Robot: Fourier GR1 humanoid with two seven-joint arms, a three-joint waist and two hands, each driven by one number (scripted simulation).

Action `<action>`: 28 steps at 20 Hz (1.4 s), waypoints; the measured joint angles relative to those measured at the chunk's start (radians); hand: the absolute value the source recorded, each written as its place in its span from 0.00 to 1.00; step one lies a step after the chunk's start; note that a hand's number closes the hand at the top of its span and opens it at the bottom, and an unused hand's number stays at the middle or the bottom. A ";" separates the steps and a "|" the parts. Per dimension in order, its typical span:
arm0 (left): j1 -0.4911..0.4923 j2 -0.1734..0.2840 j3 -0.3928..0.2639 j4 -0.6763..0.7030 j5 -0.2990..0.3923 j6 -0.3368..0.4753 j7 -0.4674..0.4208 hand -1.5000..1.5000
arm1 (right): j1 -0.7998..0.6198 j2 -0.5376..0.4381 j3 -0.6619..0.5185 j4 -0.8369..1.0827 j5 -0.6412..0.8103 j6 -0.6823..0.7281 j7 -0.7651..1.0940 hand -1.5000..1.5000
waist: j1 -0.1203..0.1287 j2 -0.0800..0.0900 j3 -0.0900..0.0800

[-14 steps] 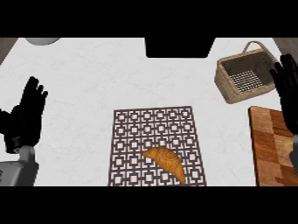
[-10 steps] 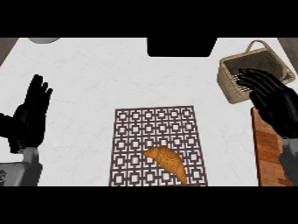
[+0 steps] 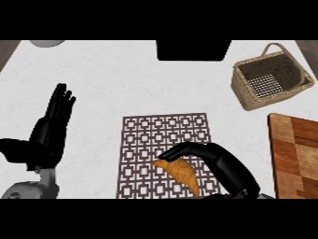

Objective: Pick the croissant from the placemat and place it in the basket

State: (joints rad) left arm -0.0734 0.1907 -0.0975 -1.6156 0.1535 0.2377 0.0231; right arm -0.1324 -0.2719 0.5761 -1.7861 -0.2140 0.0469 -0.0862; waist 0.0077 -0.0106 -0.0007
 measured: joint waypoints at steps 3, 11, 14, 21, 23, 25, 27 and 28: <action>0.035 -0.007 -0.010 -0.021 -0.007 0.000 -0.020 0.50 | 0.046 0.000 0.063 -0.070 0.154 -0.127 0.093 0.00 | -0.015 -0.003 -0.002; 0.066 -0.008 -0.015 -0.047 -0.018 0.006 -0.029 0.50 | -0.069 -0.235 -0.025 -0.189 0.433 -0.139 0.489 0.00 | -0.025 -0.004 -0.005; 0.059 -0.008 -0.017 -0.047 -0.018 0.001 -0.025 0.50 | -0.136 -0.334 -0.037 -0.253 0.427 -0.011 0.634 0.00 | -0.020 -0.001 -0.005; 0.059 -0.019 -0.023 -0.051 -0.021 -0.009 -0.035 0.50 | -0.331 -0.364 -0.070 -0.341 0.173 0.256 0.954 0.00 | -0.001 0.007 -0.003; 0.061 -0.017 -0.020 -0.063 -0.023 -0.010 -0.018 0.50 | -0.365 -0.329 -0.070 -0.336 0.128 0.285 1.006 0.00 | -0.001 0.008 -0.002; 0.057 -0.017 -0.011 -0.060 -0.023 -0.016 -0.018 0.50 | -0.390 -0.300 -0.072 -0.333 0.101 0.298 1.040 0.00 | -0.002 0.009 -0.001; 0.056 -0.021 -0.006 -0.049 -0.025 -0.021 -0.028 0.50 | -0.417 -0.288 -0.070 -0.317 0.091 0.312 1.055 0.00 | -0.002 0.009 -0.001; 0.063 -0.025 -0.010 -0.047 -0.028 -0.025 -0.036 0.50 | -0.428 -0.278 -0.059 -0.303 0.102 0.315 1.059 0.00 | -0.002 0.009 -0.001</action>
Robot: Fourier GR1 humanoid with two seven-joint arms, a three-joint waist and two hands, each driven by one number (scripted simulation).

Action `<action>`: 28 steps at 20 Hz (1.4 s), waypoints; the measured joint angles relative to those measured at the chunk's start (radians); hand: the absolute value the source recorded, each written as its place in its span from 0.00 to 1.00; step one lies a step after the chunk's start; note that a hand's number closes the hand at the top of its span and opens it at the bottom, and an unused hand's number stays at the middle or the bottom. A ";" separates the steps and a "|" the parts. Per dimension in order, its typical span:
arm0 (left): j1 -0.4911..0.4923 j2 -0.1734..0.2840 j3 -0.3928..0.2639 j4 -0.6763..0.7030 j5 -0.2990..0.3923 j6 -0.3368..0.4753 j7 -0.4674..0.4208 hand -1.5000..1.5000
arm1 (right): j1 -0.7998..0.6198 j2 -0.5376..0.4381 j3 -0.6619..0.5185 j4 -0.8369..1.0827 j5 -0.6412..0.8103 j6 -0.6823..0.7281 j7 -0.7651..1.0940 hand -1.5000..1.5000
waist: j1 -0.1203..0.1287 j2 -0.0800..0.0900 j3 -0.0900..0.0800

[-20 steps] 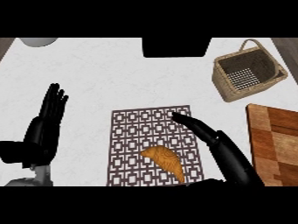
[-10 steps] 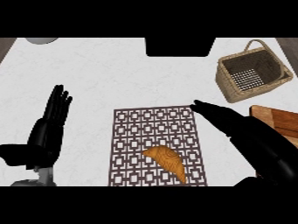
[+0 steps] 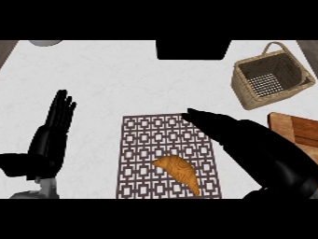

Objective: Pick the croissant from the placemat and place it in the basket

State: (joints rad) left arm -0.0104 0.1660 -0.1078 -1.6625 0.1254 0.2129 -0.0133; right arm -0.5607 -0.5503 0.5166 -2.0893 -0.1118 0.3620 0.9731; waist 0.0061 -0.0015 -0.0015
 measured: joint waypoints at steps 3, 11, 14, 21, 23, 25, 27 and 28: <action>-0.001 -0.015 -0.010 -0.006 -0.015 0.011 0.003 0.50 | -0.018 0.012 0.034 0.023 0.029 0.005 0.020 0.00 | -0.001 0.000 0.000; -0.041 -0.020 0.024 0.042 -0.015 -0.006 0.003 0.50 | 0.053 0.071 0.084 0.119 0.177 0.031 -0.033 0.00 | -0.004 0.001 0.001; -0.017 -0.024 0.024 0.007 -0.019 -0.013 0.012 0.50 | 0.116 0.105 0.098 0.121 0.248 0.040 -0.062 0.00 | -0.004 0.001 0.001; -0.014 -0.042 0.035 0.014 -0.034 -0.029 0.007 0.50 | 0.233 0.175 0.099 0.180 0.403 0.060 -0.198 0.00 | -0.005 0.001 0.002; -0.002 -0.047 0.030 -0.005 -0.045 -0.027 0.012 0.50 | 0.249 0.216 0.121 0.180 0.450 0.059 -0.186 0.00 | -0.004 0.001 0.001; -0.001 -0.051 0.035 0.004 -0.050 -0.032 0.000 0.50 | 0.266 0.230 0.116 0.213 0.499 0.053 -0.234 0.00 | -0.004 0.001 0.002; -0.003 -0.045 0.050 0.000 -0.043 -0.046 0.008 0.50 | 0.271 0.259 0.111 0.229 0.540 0.060 -0.244 0.00 | -0.004 0.001 0.001; -0.003 -0.051 0.047 -0.001 -0.047 -0.045 0.009 0.50 | 0.283 0.260 0.108 0.248 0.564 0.052 -0.272 0.00 | -0.004 0.001 0.001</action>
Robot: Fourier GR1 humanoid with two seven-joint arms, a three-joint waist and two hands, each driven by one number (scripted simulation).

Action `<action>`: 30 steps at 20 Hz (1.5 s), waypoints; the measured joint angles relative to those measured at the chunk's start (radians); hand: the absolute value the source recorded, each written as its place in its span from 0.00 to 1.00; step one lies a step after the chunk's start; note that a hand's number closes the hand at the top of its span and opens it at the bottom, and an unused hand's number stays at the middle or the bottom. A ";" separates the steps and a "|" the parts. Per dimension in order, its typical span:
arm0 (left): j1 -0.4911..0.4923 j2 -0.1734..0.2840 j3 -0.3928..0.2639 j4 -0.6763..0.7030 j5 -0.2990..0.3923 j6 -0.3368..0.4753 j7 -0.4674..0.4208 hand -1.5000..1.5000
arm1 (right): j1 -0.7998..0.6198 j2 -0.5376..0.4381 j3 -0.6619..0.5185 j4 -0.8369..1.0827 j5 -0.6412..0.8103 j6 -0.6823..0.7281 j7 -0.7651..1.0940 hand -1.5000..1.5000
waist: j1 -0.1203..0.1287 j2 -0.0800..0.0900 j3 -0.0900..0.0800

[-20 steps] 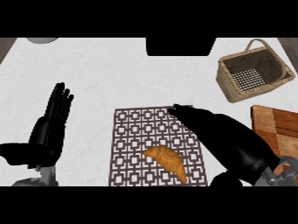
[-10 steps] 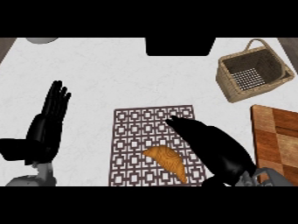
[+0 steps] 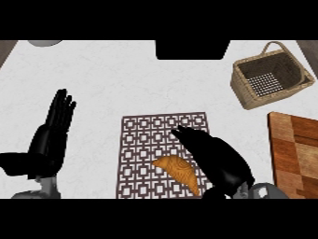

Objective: Pick the croissant from the placemat and place it in the basket

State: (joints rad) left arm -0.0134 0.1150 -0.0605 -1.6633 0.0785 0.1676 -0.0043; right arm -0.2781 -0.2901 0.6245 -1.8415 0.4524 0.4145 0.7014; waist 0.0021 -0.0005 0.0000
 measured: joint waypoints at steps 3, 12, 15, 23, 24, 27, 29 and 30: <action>0.018 -0.004 0.000 -0.015 -0.006 -0.011 0.002 0.50 | 0.018 0.030 -0.016 0.006 0.045 0.012 -0.017 0.00 | 0.000 0.000 0.000; 0.015 -0.023 0.015 -0.042 -0.025 -0.016 0.029 0.50 | 0.047 0.121 -0.049 0.107 0.157 0.031 -0.098 0.00 | 0.000 0.000 0.000; 0.004 -0.032 0.015 -0.037 -0.033 -0.017 0.040 0.50 | 0.055 0.148 -0.050 0.143 0.194 0.039 -0.117 0.00 | 0.000 0.000 0.000; 0.009 -0.037 0.031 -0.035 -0.035 -0.041 0.037 0.50 | 0.089 0.192 -0.064 0.221 0.269 0.042 -0.186 0.00 | 0.000 0.000 0.000; 0.002 -0.040 0.028 -0.040 -0.043 -0.036 0.046 0.50 | 0.097 0.189 -0.069 0.221 0.274 0.048 -0.196 0.00 | -0.001 0.000 0.000; -0.001 -0.043 0.037 -0.039 -0.045 -0.040 0.045 0.50 | 0.107 0.212 -0.071 0.234 0.298 0.052 -0.209 0.00 | -0.001 0.000 0.000; -0.010 -0.054 0.030 -0.037 -0.055 -0.034 0.052 0.50 | 0.106 0.222 -0.081 0.248 0.308 0.059 -0.223 0.00 | -0.001 0.000 0.000; 0.011 -0.052 0.031 -0.044 -0.052 -0.042 0.041 0.50 | 0.114 0.228 -0.077 0.246 0.316 0.059 -0.224 0.00 | -0.001 0.000 0.000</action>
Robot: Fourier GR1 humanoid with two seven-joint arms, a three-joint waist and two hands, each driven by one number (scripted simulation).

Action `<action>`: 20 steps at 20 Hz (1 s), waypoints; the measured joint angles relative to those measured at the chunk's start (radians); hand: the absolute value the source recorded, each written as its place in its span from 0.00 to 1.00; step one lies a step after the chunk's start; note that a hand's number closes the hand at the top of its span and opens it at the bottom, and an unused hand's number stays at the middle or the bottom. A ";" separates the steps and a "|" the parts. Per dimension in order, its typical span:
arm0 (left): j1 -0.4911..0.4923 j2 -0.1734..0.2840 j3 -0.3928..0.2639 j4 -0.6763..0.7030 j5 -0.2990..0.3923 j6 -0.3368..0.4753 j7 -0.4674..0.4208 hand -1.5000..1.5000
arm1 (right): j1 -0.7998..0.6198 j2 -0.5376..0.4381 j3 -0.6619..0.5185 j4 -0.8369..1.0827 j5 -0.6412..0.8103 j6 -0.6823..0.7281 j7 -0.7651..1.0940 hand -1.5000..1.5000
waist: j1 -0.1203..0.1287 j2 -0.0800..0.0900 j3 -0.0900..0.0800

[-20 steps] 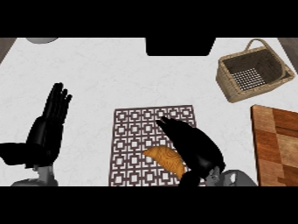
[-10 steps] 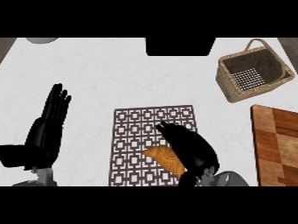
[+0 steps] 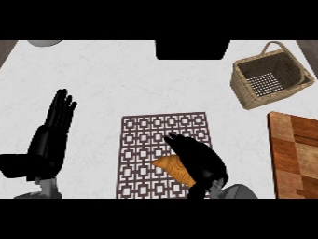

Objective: Pick the croissant from the placemat and place it in the basket

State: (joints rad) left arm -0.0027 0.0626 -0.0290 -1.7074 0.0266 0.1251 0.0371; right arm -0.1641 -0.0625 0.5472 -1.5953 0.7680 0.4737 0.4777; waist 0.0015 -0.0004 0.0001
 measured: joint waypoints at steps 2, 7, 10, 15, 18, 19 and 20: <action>0.010 -0.009 -0.006 -0.006 -0.007 0.004 -0.003 0.50 | 0.007 0.003 -0.001 0.027 0.021 -0.019 -0.028 0.00 | 0.000 0.000 0.000; 0.005 -0.014 0.001 0.015 -0.012 0.000 -0.022 0.50 | -0.015 0.040 -0.029 0.102 0.053 -0.040 -0.061 0.00 | 0.000 0.000 0.000; -0.005 -0.011 0.011 0.030 -0.012 -0.010 -0.029 0.50 | -0.006 0.044 -0.041 0.102 0.068 -0.030 -0.071 0.00 | 0.000 0.000 0.000; 0.000 -0.017 0.011 0.018 -0.015 -0.012 -0.021 0.50 | -0.011 0.049 -0.044 0.160 0.084 -0.052 -0.115 1.00 | 0.001 0.000 0.000; 0.002 -0.019 0.006 -0.002 -0.024 -0.006 -0.005 0.50 | -0.017 0.036 -0.007 0.186 0.114 -0.069 -0.160 1.00 | 0.002 -0.003 0.000; 0.005 -0.021 0.007 0.003 -0.022 -0.007 -0.014 0.50 | -0.020 0.032 0.001 0.191 0.124 -0.069 -0.174 1.00 | 0.002 -0.004 -0.001; -0.001 -0.022 0.009 0.015 -0.022 -0.009 -0.018 0.50 | -0.031 0.028 -0.003 0.205 0.129 -0.073 -0.199 1.00 | 0.002 -0.004 0.000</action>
State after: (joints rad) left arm -0.0038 0.0406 -0.0202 -1.6928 0.0051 0.1162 0.0187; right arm -0.1951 -0.0341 0.5446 -1.3904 0.8969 0.4011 0.2790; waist 0.0034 -0.0043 -0.0001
